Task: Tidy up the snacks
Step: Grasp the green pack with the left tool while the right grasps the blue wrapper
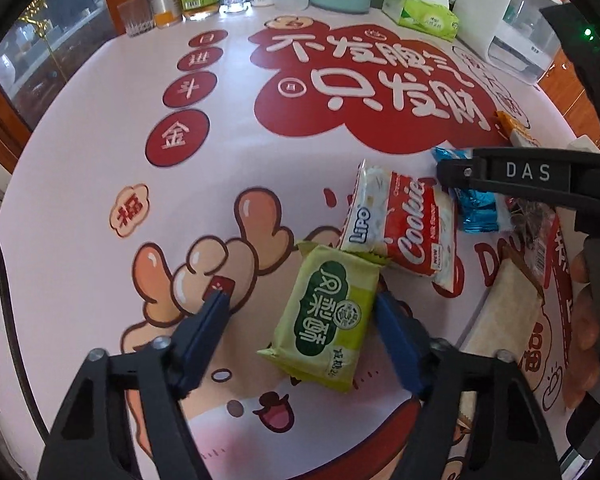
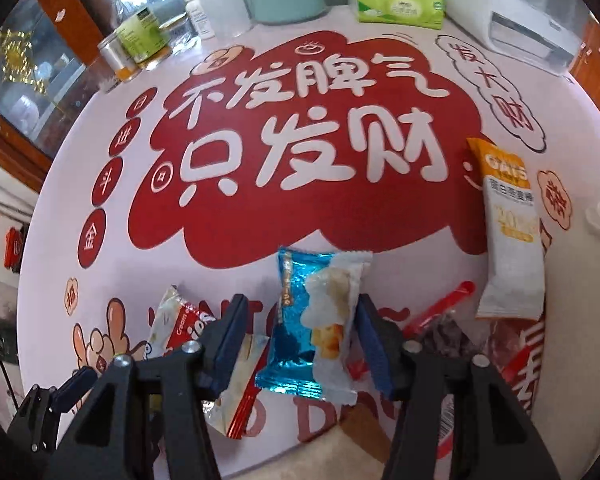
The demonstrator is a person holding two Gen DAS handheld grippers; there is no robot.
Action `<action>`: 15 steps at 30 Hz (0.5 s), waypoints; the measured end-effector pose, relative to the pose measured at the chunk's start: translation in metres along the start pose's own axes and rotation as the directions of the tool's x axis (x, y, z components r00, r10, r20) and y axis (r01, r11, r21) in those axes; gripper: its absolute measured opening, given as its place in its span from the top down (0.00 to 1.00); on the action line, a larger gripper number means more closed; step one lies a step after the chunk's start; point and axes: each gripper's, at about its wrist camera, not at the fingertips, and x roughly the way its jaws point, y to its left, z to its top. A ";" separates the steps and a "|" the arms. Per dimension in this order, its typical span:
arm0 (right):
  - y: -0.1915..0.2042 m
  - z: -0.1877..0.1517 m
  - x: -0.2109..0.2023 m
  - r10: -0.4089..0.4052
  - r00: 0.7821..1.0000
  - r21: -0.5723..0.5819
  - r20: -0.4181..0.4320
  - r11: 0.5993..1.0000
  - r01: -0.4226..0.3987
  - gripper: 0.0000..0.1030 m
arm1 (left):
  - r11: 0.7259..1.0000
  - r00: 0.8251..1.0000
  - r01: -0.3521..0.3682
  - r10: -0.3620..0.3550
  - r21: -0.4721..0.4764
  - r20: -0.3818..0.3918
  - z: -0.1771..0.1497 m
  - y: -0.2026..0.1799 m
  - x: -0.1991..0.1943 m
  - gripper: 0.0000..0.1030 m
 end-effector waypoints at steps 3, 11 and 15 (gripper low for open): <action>0.003 -0.002 0.000 -0.015 1.000 -0.043 0.015 0.999 0.016 0.70 | 1.000 0.999 -0.017 0.017 0.026 0.027 -0.001 -0.006 -0.002 0.58; -0.003 -0.011 -0.008 0.012 1.000 -0.036 0.029 0.999 -0.011 0.71 | 0.999 0.999 -0.035 0.035 -0.002 0.029 -0.009 -0.004 -0.010 0.66; -0.007 -0.017 -0.028 0.053 0.997 -0.018 0.064 0.998 -0.052 0.71 | 0.999 0.998 -0.036 0.037 -0.021 0.041 -0.018 -0.001 -0.026 0.66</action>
